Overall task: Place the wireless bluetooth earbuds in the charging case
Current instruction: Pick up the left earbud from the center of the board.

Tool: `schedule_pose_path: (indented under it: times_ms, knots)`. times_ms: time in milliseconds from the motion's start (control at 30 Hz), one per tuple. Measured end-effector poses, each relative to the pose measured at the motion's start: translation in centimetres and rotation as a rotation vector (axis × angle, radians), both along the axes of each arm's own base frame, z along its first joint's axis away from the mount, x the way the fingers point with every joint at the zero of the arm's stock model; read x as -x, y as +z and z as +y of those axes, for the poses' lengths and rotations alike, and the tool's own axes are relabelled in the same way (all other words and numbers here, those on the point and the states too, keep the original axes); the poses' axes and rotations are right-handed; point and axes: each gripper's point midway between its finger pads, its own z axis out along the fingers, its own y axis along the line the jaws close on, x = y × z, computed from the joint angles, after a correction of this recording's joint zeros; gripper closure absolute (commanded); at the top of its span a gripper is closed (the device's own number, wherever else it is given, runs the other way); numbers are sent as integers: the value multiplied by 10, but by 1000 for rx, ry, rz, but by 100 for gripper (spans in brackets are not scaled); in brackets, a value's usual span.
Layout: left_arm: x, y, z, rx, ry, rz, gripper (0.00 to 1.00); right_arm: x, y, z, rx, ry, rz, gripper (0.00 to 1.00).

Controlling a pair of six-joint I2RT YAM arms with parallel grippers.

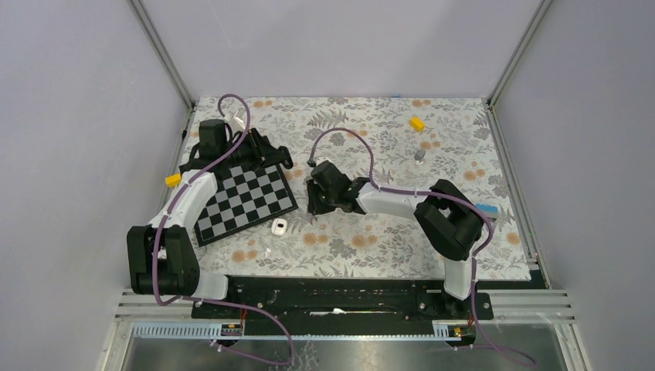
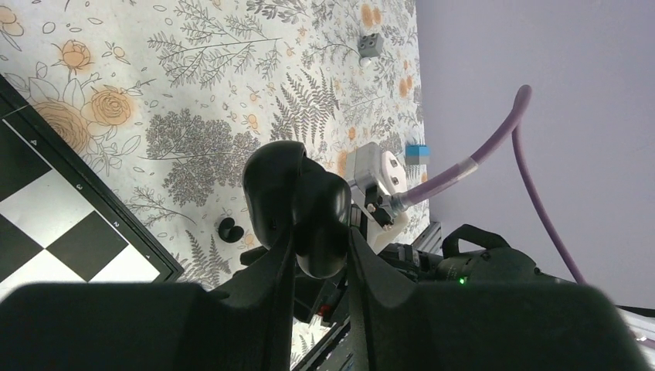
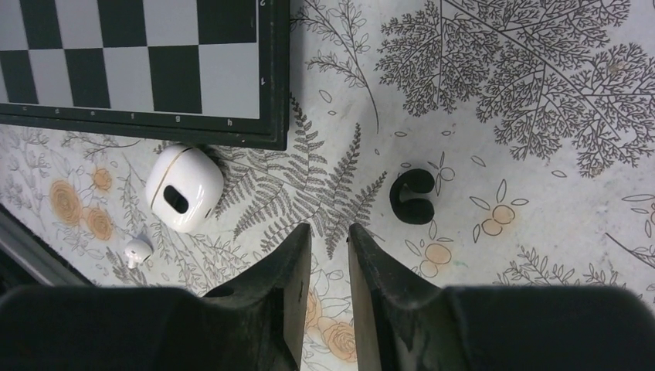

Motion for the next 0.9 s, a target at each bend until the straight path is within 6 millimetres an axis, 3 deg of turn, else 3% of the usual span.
schedule_pose_path:
  times_ms: [367, 900]
  knots:
    - [0, -2, 2, -6, 9, 10, 100, -14, -22, -7, 108, -4, -33, 66]
    - [0, -2, 2, -5, 9, 10, 100, -22, -22, -13, 171, -7, -105, 64]
